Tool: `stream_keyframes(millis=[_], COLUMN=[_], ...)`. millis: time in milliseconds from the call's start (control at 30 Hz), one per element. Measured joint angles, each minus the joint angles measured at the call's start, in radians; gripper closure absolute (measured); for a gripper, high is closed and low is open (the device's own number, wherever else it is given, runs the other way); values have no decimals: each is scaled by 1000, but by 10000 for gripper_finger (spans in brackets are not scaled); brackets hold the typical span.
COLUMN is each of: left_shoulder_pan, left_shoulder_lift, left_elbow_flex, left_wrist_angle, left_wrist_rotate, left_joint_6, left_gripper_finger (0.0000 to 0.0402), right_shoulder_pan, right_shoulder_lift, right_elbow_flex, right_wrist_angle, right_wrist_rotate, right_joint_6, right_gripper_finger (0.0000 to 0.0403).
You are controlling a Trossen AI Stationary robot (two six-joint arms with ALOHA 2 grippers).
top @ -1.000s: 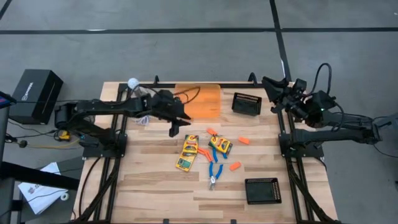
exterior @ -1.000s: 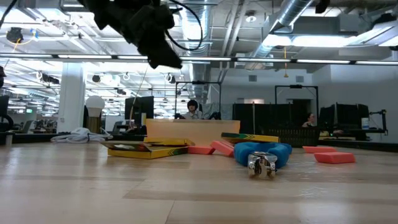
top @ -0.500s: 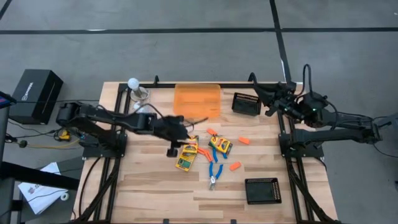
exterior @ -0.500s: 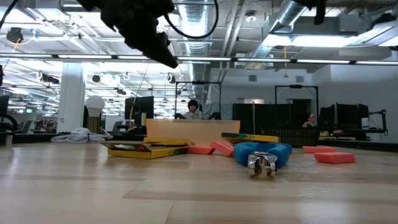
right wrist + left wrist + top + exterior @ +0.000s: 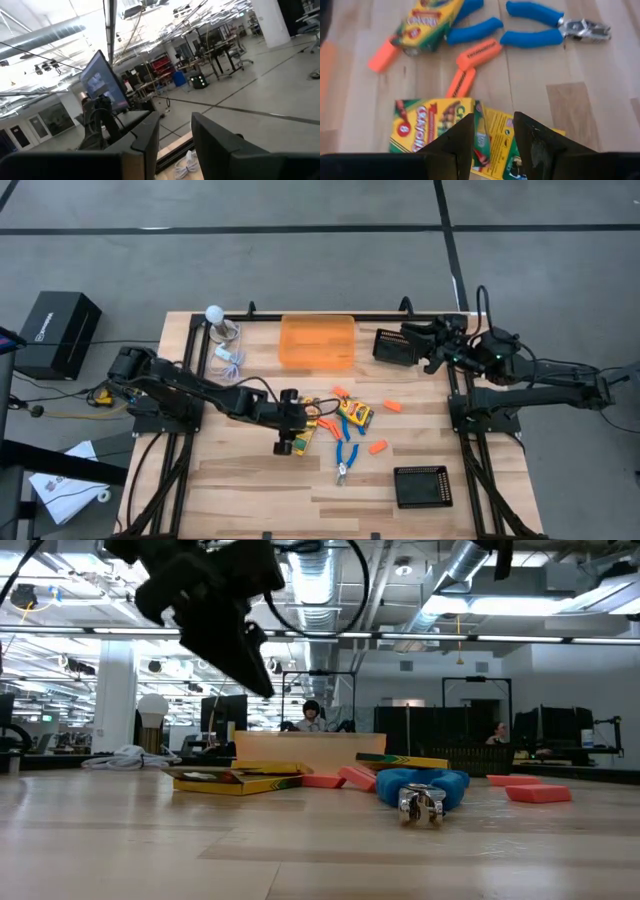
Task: Pick & Place School Supplies
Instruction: Put the yellow crayon box into the orange bin
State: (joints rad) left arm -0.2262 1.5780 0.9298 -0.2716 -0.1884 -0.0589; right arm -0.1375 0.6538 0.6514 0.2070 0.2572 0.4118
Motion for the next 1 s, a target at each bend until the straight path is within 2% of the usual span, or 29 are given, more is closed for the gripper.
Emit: stream_keyframes(millis=[200, 567, 1000], left_shoulder_pan=[-3, 1, -3], left_shoulder_lift=[73, 92, 189], left_elbow_flex=[0, 0, 6], left_wrist_angle=[3, 10, 56], left_wrist_rotate=[-19, -29, -13], left_joint_6=[-33, -58, -124], left_gripper_finger=[274, 286, 286], right_shoulder_pan=[0, 0, 0], right_shoulder_lift=[0, 0, 0], right_elbow_flex=[0, 0, 0], right_wrist_angle=[0, 0, 6], right_wrist_rotate=[-25, -28, -49], right_joint_6=[0, 0, 0], right_gripper_finger=[296, 296, 296])
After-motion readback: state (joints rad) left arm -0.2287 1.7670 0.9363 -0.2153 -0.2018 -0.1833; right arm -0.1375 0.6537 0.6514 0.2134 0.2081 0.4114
